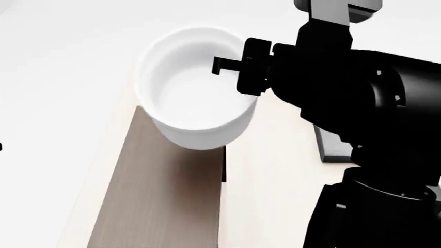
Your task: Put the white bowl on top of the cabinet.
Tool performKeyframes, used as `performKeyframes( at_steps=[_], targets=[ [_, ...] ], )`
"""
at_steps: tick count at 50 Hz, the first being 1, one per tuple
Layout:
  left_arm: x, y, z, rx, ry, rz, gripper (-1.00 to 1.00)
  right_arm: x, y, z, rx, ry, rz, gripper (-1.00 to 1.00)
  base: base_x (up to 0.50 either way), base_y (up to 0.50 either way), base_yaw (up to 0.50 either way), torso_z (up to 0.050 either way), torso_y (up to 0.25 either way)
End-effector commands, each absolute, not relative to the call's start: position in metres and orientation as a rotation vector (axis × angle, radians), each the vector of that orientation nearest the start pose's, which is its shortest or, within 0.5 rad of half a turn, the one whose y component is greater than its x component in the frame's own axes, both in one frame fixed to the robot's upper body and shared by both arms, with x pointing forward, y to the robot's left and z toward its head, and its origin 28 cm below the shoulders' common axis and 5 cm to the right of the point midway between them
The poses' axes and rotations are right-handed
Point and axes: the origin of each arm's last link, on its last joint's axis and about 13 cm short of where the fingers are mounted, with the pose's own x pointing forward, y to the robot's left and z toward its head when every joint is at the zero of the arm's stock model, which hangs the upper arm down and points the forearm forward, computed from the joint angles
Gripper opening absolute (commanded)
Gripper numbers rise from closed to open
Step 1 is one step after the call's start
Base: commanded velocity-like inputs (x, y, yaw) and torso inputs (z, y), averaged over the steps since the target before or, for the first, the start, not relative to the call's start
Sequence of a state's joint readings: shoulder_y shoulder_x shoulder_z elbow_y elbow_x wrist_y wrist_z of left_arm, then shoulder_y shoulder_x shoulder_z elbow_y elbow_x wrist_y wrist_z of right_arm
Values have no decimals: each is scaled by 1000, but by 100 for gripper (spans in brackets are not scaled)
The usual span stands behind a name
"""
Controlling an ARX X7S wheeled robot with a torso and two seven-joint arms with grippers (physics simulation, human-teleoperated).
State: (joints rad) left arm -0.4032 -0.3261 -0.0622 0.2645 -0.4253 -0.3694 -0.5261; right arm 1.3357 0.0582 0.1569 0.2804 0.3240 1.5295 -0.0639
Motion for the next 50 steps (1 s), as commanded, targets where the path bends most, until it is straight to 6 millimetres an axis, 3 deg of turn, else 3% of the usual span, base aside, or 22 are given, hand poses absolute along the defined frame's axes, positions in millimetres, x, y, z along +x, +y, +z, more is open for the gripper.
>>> performKeyframes(
  at_steps=[1,31,50],
  targets=[
    [277,274,157,-146,-276,450,100,340,-99,302,237,404,432,-100,0,0,0,0,0],
    [277,274,156,-145,-272,451,100,316,-84,295,221,433,563,-100,0,0,0,1,1],
    [277,274,157,-143,-276,451,100,337,-82,282,240,522,458,-100,0,0,0,0,1]
  ],
)
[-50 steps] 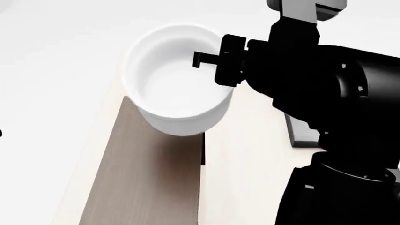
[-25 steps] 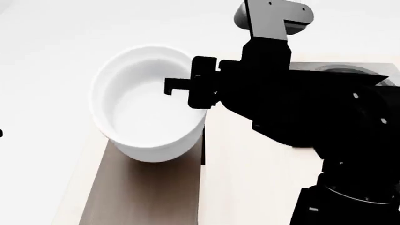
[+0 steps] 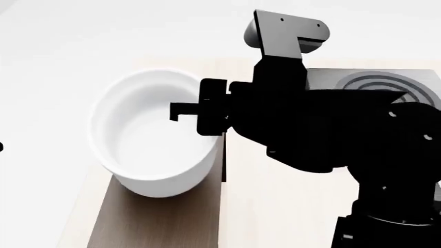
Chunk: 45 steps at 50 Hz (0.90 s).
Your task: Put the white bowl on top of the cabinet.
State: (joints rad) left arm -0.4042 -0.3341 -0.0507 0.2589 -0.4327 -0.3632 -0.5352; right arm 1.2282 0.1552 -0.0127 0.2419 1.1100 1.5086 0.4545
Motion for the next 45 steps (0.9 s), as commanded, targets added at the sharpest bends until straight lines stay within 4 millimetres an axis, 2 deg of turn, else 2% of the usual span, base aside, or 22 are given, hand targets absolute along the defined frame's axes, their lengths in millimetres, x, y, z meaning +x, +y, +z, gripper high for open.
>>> performKeyframes(
  at_steps=[1,14,32,33,45],
  targets=[
    [278,274,157,-142,-276,451,100,338,-82,281,240,523,457,-100,0,0,0,0,0],
    [278,274,156,-142,-276,452,100,343,-78,265,240,562,485,-100,0,0,0,1,1],
    [278,275,156,-141,-275,453,100,347,-75,257,234,537,493,-100,1,1,2,0,0],
    [278,275,155,-141,-275,454,100,349,-76,258,245,533,490,100,0,0,3,0,0],
    [278,275,156,-141,-275,452,100,348,-87,266,273,377,465,100,0,0,0,0,0]
  ],
)
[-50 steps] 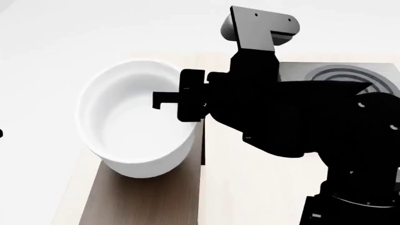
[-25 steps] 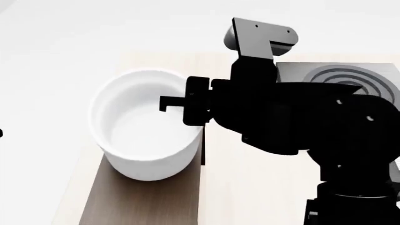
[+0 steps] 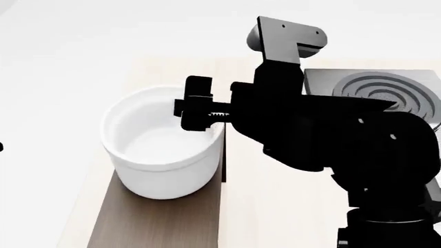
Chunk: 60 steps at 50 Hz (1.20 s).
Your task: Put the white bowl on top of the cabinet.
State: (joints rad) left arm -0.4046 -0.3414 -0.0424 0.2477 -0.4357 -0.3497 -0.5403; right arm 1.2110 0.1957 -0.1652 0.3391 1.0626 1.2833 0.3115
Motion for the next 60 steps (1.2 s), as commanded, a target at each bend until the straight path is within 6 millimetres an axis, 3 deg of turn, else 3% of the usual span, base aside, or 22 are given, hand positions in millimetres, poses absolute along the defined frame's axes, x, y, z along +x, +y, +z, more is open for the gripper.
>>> performKeyframes(
  at_steps=[1,9,17,35,46,60],
  targets=[
    [278,275,156,-142,-275,451,100,348,-87,266,270,371,460,100,0,0,0,0,0],
    [278,275,157,-142,-276,451,100,340,-101,272,259,204,375,100,0,0,0,0,0],
    [277,275,157,-143,-275,449,100,326,-116,261,238,112,279,100,0,0,0,0,0],
    [277,275,157,-142,-278,445,100,306,-143,212,126,99,3,100,0,0,0,0,0],
    [277,274,157,-140,-281,442,100,284,-150,194,21,60,-49,100,0,0,0,0,0],
    [276,274,157,-136,-281,435,100,265,-157,192,-52,-6,-149,100,0,0,0,0,0]
  ],
)
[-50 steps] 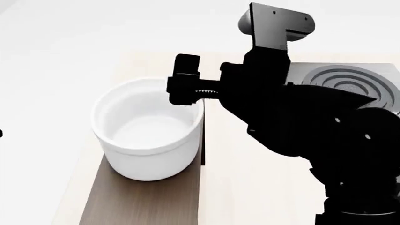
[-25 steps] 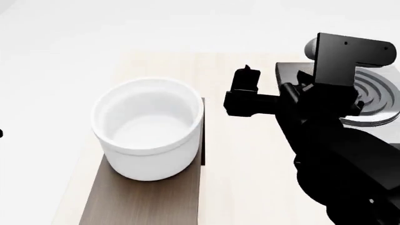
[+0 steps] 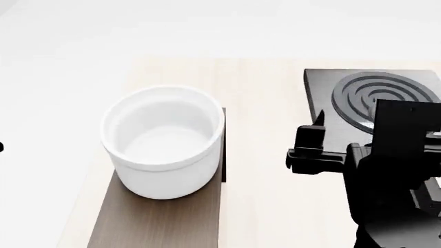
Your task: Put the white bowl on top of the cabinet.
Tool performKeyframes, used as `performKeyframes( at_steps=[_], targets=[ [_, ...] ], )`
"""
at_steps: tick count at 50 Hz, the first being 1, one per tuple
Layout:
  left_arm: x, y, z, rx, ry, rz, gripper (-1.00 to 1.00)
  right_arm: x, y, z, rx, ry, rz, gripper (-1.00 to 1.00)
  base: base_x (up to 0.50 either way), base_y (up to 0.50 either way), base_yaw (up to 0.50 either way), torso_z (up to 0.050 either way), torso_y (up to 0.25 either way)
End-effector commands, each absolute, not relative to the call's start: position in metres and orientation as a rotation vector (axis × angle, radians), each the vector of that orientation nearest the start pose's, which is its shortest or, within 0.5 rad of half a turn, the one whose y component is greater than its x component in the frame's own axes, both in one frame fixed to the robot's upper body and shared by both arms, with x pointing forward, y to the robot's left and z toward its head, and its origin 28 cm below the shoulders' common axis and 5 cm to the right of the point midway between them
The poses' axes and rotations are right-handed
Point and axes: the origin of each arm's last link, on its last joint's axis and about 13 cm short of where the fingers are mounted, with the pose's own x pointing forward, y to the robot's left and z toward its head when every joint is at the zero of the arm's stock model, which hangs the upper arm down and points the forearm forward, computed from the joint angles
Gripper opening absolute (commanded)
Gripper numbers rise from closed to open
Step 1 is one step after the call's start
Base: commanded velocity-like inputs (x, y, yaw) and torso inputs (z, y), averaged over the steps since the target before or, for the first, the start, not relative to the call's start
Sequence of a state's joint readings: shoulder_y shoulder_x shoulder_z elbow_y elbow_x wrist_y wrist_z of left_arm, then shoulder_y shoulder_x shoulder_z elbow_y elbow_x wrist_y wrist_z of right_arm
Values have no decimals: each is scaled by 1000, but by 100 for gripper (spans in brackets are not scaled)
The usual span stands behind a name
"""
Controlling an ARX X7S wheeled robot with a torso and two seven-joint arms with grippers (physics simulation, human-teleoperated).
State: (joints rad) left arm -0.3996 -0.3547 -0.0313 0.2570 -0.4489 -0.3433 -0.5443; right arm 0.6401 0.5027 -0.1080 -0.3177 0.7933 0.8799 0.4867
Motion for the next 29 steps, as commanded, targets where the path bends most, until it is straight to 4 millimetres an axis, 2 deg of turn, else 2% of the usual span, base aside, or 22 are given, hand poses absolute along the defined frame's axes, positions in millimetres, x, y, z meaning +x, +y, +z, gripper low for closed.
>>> performKeyframes(
  at_steps=[1,29],
  targets=[
    [276,274,158,-137,-282,434,100,264,-157,192,-78,-13,-166,100,0,0,0,0,0],
    [276,273,158,-138,-287,427,100,248,-172,203,-165,-120,-311,100,0,0,0,0,0]
  ],
)
